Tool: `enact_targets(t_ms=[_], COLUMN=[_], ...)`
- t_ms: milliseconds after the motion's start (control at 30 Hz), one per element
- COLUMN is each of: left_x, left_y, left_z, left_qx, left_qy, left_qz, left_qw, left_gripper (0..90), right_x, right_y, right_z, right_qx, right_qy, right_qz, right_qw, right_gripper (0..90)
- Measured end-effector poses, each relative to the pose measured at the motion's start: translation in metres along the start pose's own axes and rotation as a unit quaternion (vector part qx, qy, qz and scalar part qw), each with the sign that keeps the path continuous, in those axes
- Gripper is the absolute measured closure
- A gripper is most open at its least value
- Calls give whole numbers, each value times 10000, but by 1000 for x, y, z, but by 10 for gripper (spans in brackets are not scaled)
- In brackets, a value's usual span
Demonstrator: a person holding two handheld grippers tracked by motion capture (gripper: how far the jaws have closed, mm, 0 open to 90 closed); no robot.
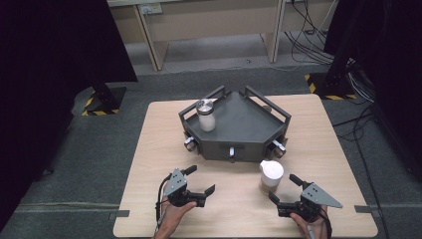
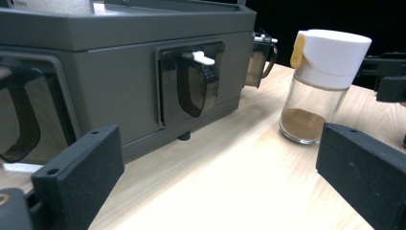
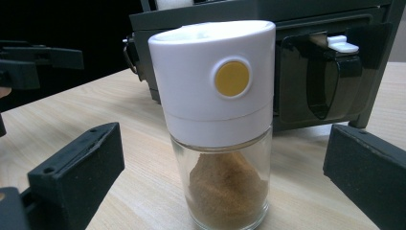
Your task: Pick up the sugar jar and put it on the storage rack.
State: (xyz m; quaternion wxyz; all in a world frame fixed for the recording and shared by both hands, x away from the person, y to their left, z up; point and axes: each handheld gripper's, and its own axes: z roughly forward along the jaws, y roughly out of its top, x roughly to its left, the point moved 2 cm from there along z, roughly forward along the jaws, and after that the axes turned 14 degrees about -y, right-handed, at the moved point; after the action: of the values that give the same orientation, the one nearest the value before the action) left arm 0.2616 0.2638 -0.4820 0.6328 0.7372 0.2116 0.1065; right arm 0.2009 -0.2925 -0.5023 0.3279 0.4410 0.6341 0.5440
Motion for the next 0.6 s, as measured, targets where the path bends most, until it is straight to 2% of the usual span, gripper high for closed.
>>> enact_targets(t_ms=[267,600], left_x=[-6,-7], left_y=[-3,-5], left_z=[-3,-3], left_qx=[1,24], left_qy=[-27,-66], left_qz=[85,79], left_qw=[10000,9999], left_gripper=[21,22], right_x=[0,0], right_y=[0,0], right_z=[1,-1], right_qx=[5,1], right_qy=[5,-5], right_qz=[-8,-4], right_qw=[10000,10000], right_gripper=[6,6])
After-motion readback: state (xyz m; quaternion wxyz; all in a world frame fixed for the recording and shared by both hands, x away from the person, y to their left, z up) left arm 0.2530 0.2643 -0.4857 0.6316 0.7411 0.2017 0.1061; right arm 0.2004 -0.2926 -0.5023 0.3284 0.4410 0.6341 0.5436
